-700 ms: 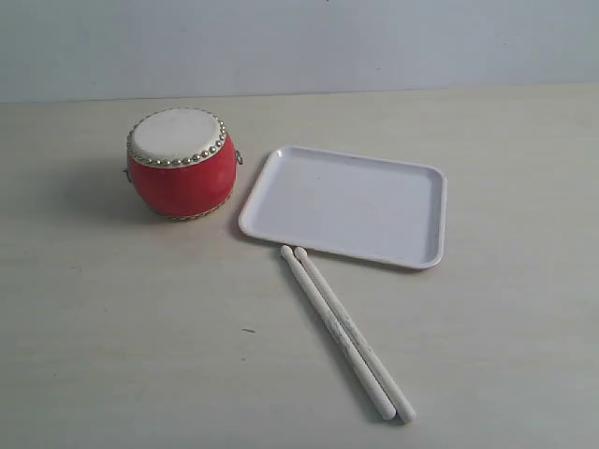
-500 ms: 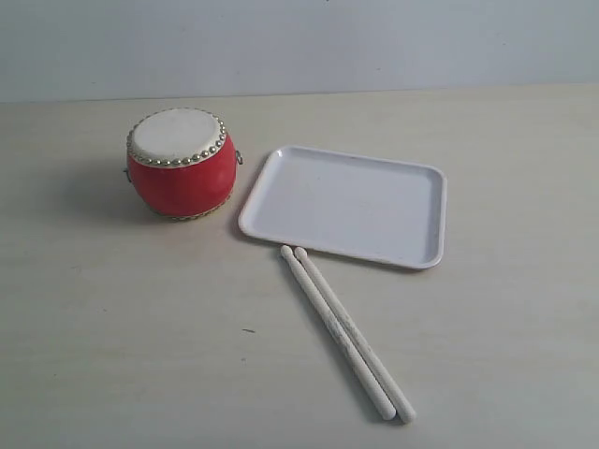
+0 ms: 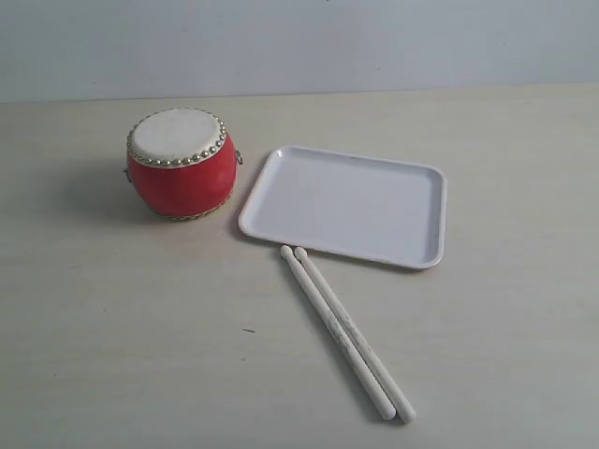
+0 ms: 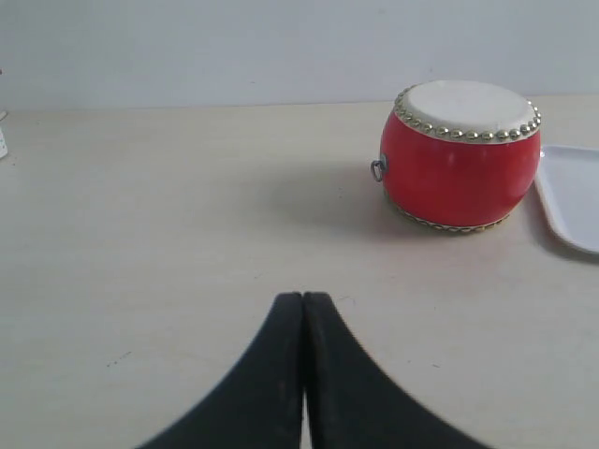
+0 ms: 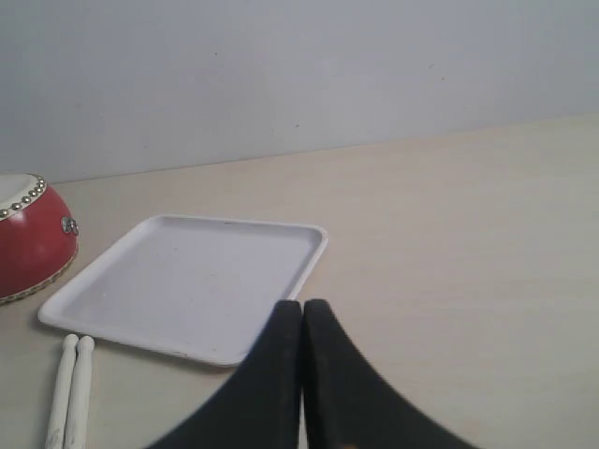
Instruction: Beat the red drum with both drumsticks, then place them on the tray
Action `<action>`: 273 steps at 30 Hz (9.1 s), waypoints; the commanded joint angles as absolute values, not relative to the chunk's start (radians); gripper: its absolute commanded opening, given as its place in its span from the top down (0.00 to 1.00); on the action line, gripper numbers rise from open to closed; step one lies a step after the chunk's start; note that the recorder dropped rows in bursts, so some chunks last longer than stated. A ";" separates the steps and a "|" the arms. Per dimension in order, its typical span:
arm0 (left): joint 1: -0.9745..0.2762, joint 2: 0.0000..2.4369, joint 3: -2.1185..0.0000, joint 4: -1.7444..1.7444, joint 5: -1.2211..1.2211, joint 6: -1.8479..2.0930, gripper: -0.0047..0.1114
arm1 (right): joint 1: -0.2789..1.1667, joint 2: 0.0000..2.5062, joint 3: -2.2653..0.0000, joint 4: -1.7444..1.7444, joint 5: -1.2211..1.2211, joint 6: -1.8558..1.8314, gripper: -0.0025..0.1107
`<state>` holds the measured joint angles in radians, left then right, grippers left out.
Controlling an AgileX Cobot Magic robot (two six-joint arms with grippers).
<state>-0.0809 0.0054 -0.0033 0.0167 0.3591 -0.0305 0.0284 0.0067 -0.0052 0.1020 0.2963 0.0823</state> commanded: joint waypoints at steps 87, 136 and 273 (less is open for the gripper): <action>-0.083 0.891 -0.692 1.690 -0.800 -2.125 0.96 | 0.024 0.000 0.000 0.101 0.290 0.080 0.98; -0.251 0.768 -0.918 1.016 0.202 -0.459 0.96 | 0.024 0.000 0.000 0.101 0.290 0.080 0.98; -0.956 1.967 -1.011 -0.705 0.275 -0.187 0.76 | 0.024 0.000 0.000 0.104 0.290 0.080 0.98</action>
<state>-0.9553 1.9689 -1.0058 -0.7128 0.2660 -0.1637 0.0271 0.0067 -0.0052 0.1063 0.2963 0.0823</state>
